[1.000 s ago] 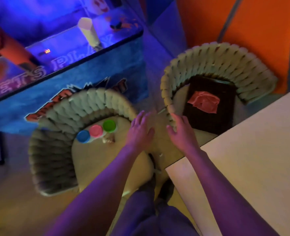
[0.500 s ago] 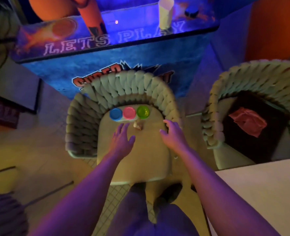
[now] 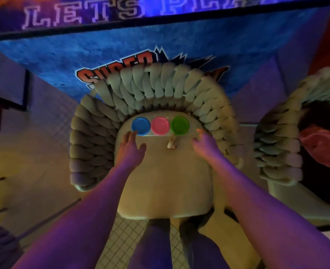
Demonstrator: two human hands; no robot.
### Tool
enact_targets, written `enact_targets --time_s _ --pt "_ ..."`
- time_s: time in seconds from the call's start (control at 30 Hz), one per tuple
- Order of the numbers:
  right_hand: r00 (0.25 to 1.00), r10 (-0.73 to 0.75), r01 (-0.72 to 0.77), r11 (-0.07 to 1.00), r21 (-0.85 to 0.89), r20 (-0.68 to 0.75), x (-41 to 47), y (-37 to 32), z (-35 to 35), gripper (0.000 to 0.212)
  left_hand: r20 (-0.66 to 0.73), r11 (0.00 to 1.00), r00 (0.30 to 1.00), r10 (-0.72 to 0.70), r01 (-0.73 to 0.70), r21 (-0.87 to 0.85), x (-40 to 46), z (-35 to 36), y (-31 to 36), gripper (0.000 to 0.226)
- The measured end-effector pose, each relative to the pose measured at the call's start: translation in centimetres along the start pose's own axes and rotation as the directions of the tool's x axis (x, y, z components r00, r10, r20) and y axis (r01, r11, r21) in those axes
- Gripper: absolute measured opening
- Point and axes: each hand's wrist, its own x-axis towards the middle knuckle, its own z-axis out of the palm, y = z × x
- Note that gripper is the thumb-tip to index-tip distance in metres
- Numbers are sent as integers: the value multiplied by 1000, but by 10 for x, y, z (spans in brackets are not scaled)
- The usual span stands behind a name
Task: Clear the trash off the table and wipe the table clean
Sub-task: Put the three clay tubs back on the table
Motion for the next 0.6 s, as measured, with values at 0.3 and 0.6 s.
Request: enact_targets --time_s 0.3,0.6 --pt "980 181 -184 983 27 86 53 -11 46 67 7 995 996 -85 85 -56 73 19 -33 72" --pt "949 264 -299 925 236 172 51 -24 90 31 -10 977 992 -124 120 -174 92 43 -26 71"
